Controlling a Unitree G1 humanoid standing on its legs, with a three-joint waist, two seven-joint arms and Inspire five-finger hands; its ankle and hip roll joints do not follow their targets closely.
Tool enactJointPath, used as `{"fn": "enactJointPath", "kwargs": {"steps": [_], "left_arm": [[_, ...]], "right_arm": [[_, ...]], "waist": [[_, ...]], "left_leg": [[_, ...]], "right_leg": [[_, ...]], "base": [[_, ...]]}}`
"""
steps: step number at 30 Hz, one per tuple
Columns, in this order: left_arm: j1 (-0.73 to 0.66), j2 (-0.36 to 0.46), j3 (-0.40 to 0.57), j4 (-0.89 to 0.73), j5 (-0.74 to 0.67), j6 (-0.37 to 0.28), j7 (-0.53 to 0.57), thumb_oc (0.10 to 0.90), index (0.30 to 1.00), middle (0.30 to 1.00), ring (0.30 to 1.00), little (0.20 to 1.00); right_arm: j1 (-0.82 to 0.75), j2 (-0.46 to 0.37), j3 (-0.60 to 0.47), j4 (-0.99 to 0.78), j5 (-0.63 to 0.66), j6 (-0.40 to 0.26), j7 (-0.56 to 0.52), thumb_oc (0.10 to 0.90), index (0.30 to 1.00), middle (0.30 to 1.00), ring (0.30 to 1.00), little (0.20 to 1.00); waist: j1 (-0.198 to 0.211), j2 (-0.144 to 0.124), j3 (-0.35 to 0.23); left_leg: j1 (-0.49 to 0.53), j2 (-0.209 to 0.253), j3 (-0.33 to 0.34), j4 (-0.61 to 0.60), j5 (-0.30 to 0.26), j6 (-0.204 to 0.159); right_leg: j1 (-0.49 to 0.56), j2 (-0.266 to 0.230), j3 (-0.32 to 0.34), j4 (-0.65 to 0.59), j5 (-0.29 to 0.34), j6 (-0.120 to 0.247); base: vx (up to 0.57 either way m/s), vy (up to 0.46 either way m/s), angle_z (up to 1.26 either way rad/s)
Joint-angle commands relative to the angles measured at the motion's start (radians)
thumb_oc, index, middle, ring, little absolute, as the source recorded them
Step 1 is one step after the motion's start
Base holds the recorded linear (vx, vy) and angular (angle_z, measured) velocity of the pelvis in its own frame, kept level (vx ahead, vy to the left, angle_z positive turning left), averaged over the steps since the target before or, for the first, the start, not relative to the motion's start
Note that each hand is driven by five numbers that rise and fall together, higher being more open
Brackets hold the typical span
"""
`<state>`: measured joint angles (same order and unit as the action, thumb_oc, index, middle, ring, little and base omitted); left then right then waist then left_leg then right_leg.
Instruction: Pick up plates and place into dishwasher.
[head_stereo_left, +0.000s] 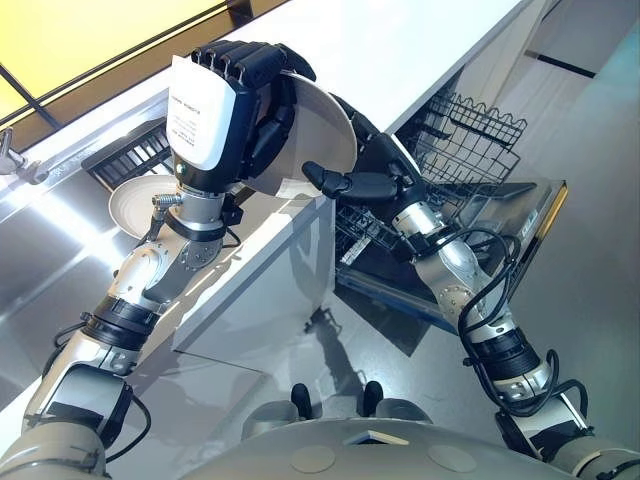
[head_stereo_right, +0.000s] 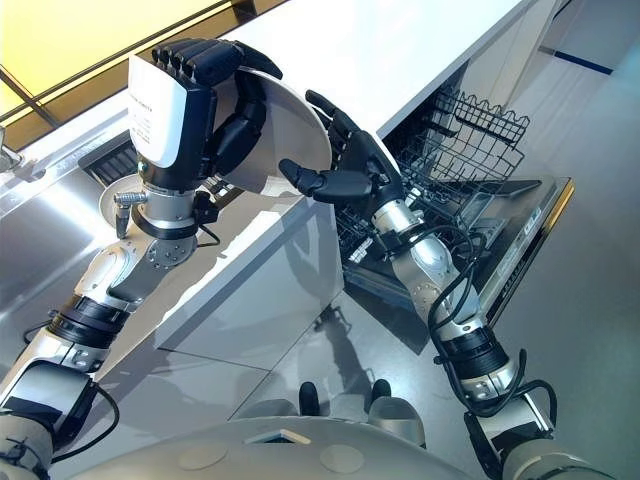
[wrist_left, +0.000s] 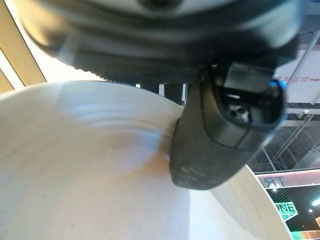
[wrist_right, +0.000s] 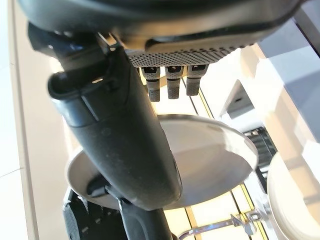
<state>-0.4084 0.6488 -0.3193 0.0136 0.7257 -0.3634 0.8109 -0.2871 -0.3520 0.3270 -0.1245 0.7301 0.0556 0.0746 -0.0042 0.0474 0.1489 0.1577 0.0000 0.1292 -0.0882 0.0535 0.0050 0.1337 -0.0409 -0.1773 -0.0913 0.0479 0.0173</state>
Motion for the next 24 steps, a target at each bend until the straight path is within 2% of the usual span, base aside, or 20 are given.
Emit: {"fn": "enactJointPath", "kwargs": {"steps": [1, 7, 8, 9, 10, 16, 21, 24], "left_arm": [[-0.159, -0.006, -0.019, 0.033, -0.077, 0.017, 0.04, 0.1, 0.3, 0.3, 0.3, 0.2], [-0.165, -0.014, -0.034, 0.04, -0.082, 0.017, 0.042, 0.1, 0.3, 0.3, 0.3, 0.2], [-0.166, -0.015, -0.037, 0.041, -0.085, 0.015, 0.042, 0.1, 0.3, 0.3, 0.3, 0.2], [-0.166, -0.017, -0.039, 0.042, -0.084, 0.012, 0.042, 0.1, 0.3, 0.3, 0.3, 0.2], [-0.165, -0.021, -0.042, 0.04, -0.083, 0.012, 0.039, 0.1, 0.3, 0.3, 0.3, 0.2], [-0.152, -0.038, -0.046, 0.04, -0.091, 0.016, 0.03, 0.1, 0.3, 0.3, 0.3, 0.2], [-0.115, -0.05, -0.025, 0.055, -0.125, -0.012, 0.006, 0.1, 0.3, 0.3, 0.3, 0.2], [-0.096, -0.063, -0.018, 0.059, -0.192, -0.034, -0.024, 0.1, 0.3, 0.3, 0.3, 0.2]], "right_arm": [[-0.099, 0.068, -0.038, -0.109, 0.059, -0.068, 0.018, 0.8, 0.9, 0.9, 0.9, 0.9], [-0.11, 0.081, -0.02, -0.109, 0.06, -0.072, 0.009, 0.8, 0.9, 0.9, 0.9, 0.9], [-0.11, 0.082, -0.018, -0.109, 0.057, -0.078, 0.002, 0.248, 0.427, 0.427, 0.427, 0.348], [-0.11, 0.084, -0.017, -0.107, 0.061, -0.081, -0.001, 0.155, 0.347, 0.347, 0.347, 0.255], [-0.112, 0.088, -0.016, -0.104, 0.056, -0.09, -0.006, 0.1, 0.3, 0.3, 0.3, 0.2], [-0.11, 0.094, -0.016, -0.106, 0.029, -0.128, -0.032, 0.1, 0.3, 0.3, 0.3, 0.2], [-0.103, 0.095, -0.052, -0.111, 0.043, -0.155, -0.068, 0.1, 0.3, 0.3, 0.3, 0.2], [-0.096, 0.09, -0.07, -0.112, 0.048, -0.169, -0.075, 0.1, 0.3, 0.3, 0.3, 0.2]], "waist": [[0.003, -0.012, -0.101], [0.006, -0.012, -0.102], [0.007, -0.012, -0.102], [0.007, -0.012, -0.103], [0.008, -0.011, -0.103], [0.009, -0.01, -0.101], [0.008, -0.011, -0.1], [0.006, -0.011, -0.098]], "left_leg": [[0.006, -0.041, -0.045, 0.018, -0.131, 0.004], [0.005, -0.043, -0.049, 0.015, -0.13, 0.005], [0.005, -0.044, -0.05, 0.015, -0.13, 0.005], [0.005, -0.044, -0.049, 0.015, -0.13, 0.006], [0.004, -0.044, -0.05, 0.014, -0.13, 0.006], [0.005, -0.047, -0.053, 0.013, -0.131, 0.008], [0.006, -0.048, -0.051, 0.013, -0.132, 0.009], [0.007, -0.048, -0.052, 0.012, -0.133, 0.012]], "right_leg": [[0.006, 0.022, -0.064, 0.085, -0.17, 0.02], [0.007, 0.023, -0.062, 0.079, -0.168, 0.021], [0.007, 0.023, -0.062, 0.078, -0.167, 0.021], [0.009, 0.022, -0.062, 0.076, -0.167, 0.021], [0.008, 0.022, -0.062, 0.076, -0.167, 0.021], [0.009, 0.021, -0.057, 0.07, -0.163, 0.023], [0.01, 0.023, -0.052, 0.061, -0.155, 0.025], [0.009, 0.025, -0.046, 0.061, -0.155, 0.025]], "base": [[0.0, 0.0, 0.0], [0.0, 0.0, 0.0], [0.0, 0.0, 0.0], [0.0, 0.0, 0.0], [0.0, 0.0, 0.0], [0.0, 0.0, 0.0], [0.0, 0.0, 0.0], [0.0, 0.0, 0.0]]}}
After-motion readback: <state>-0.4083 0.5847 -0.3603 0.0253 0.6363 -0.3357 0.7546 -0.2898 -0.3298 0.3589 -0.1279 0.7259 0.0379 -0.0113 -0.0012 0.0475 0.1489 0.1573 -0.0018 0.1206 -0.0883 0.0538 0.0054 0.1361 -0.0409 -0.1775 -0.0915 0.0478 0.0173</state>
